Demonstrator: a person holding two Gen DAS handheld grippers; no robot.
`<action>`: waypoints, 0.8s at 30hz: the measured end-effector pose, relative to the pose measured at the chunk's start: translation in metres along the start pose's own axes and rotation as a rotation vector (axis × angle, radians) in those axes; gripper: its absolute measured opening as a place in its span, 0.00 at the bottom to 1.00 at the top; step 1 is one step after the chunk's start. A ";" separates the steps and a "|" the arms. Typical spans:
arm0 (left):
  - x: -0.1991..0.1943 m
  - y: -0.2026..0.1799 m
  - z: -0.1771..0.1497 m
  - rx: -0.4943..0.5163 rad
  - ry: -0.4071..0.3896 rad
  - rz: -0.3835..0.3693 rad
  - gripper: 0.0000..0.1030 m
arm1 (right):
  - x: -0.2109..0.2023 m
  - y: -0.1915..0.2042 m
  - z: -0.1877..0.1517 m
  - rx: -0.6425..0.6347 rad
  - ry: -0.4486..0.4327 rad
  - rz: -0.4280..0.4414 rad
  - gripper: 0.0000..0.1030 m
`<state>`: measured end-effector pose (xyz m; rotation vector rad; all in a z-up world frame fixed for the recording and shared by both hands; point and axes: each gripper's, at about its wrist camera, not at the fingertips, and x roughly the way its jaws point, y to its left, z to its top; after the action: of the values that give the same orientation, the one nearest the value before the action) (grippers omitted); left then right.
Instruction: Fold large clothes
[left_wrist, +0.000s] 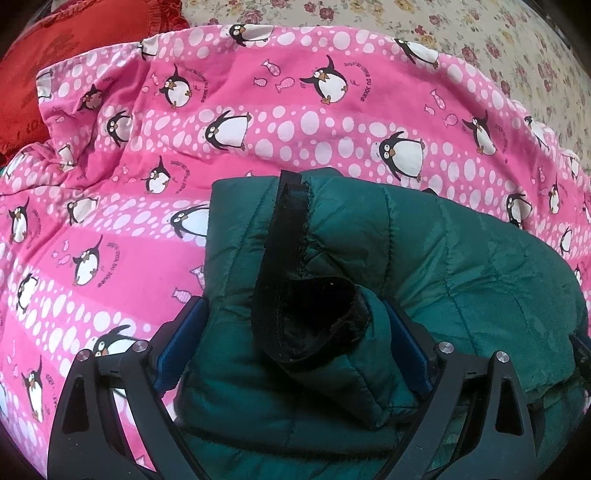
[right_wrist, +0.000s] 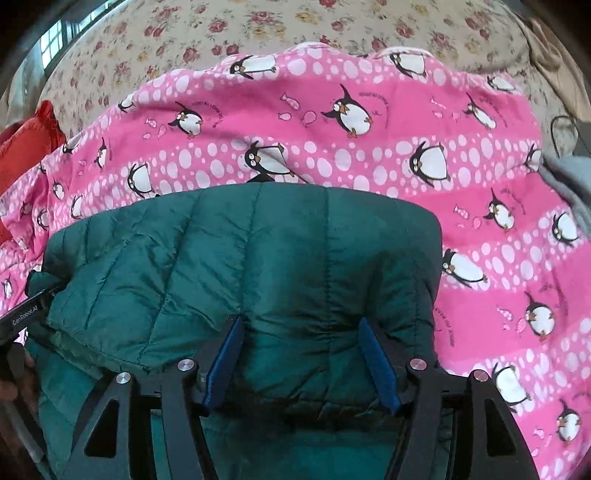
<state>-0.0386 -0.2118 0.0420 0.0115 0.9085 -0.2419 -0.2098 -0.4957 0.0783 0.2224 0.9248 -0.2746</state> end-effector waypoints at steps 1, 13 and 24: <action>-0.002 0.001 0.000 -0.004 0.001 -0.001 0.91 | -0.007 -0.002 0.000 0.009 -0.014 0.008 0.60; -0.049 0.002 -0.008 0.028 -0.020 -0.018 0.91 | -0.038 -0.038 -0.003 0.084 -0.040 0.021 0.60; -0.119 0.026 -0.043 0.065 -0.073 -0.016 0.91 | -0.099 -0.030 -0.045 0.056 -0.041 0.133 0.60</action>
<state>-0.1371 -0.1576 0.1061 0.0553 0.8285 -0.2854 -0.3104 -0.4966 0.1302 0.3276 0.8582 -0.1813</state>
